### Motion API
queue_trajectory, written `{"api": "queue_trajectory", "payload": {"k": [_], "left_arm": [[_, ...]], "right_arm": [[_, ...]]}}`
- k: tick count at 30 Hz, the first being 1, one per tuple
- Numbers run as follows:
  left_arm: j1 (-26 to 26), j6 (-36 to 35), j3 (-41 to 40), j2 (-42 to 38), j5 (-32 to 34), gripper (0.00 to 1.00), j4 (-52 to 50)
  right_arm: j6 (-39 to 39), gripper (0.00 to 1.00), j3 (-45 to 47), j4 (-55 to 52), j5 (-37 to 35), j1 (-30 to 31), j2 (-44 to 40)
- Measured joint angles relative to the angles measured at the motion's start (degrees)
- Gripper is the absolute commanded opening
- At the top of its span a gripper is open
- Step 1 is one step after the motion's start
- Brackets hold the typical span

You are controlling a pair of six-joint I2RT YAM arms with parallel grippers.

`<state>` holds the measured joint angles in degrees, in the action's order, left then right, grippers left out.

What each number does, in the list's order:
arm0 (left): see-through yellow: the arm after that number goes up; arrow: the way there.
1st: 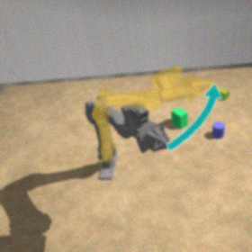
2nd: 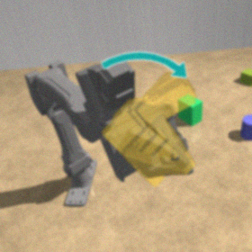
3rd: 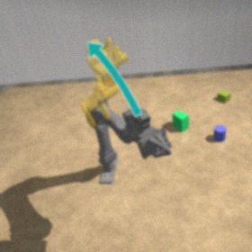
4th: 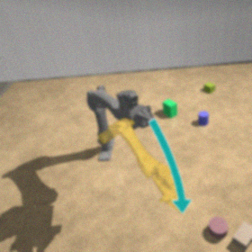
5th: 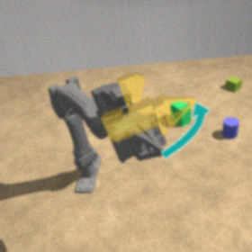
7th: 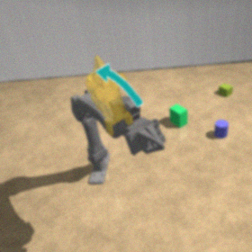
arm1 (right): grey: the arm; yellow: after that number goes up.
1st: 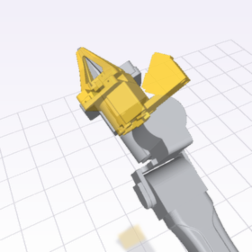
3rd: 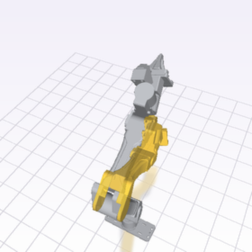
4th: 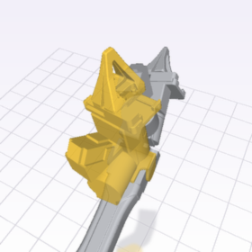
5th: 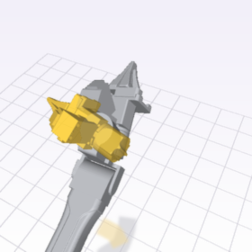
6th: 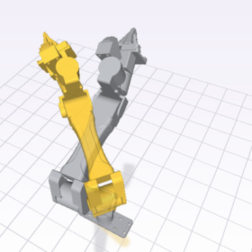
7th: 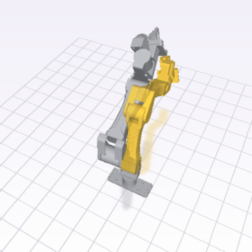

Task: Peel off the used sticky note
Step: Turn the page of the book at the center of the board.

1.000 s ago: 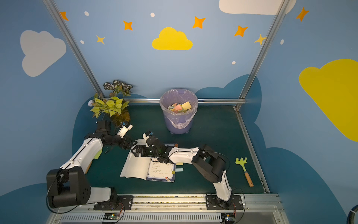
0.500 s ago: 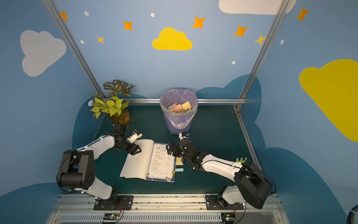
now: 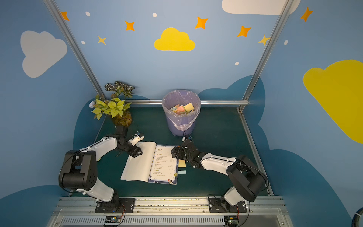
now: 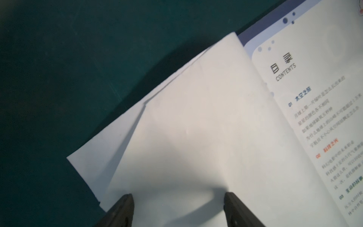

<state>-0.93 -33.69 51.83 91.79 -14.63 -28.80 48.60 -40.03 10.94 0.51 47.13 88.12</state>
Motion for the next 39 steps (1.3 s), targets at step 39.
{"api": "queue_trajectory", "payload": {"k": [39], "left_arm": [[-1.8,-1.7,-0.7,0.1,4.0,0.73,1.0]], "right_arm": [[0.5,0.90,-6.3,0.7,-0.1,9.2,4.0]]}}
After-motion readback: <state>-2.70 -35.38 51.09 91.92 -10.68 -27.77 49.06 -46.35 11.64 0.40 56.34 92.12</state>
